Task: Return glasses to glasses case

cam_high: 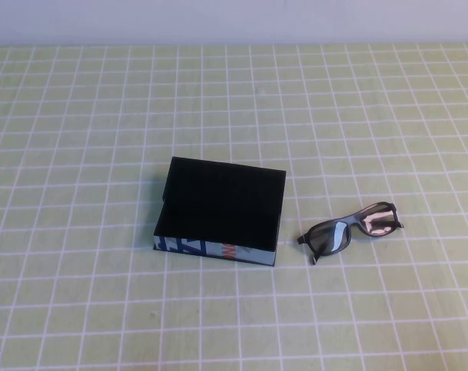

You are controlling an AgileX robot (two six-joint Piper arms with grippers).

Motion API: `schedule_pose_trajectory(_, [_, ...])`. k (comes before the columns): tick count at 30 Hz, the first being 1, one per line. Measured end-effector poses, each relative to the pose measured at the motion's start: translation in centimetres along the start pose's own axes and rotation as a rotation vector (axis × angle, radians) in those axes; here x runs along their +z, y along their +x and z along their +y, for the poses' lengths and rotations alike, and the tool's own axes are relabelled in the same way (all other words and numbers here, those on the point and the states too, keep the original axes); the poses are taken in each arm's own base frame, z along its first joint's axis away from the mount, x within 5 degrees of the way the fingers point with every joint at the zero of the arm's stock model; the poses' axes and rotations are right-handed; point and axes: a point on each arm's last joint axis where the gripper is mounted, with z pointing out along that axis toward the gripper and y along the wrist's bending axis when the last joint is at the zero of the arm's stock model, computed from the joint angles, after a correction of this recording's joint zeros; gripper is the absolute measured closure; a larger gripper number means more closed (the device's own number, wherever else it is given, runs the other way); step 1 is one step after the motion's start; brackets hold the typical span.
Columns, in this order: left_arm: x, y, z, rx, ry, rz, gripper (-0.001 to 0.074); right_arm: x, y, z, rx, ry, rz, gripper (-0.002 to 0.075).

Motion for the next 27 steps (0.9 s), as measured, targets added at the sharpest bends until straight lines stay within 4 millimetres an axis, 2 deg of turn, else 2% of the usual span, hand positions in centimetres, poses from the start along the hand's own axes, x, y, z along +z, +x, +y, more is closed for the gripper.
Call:
schedule_pose_trajectory(10, [0.0,0.0,0.0,0.0,0.0,0.0,0.0739,0.0,0.0,0.0,0.0,0.0,-0.005,0.0743])
schedule_pose_trajectory(20, [0.0,0.0,0.0,0.002,-0.001,0.0,0.0739,-0.1,-1.2,0.0,0.025,-0.004,-0.132,0.0743])
schedule_pose_trajectory(27, [0.0,0.0,0.0,0.002,-0.001,0.0,0.0739,-0.1,-1.1,0.1,0.047,-0.011,-0.118,0.0743])
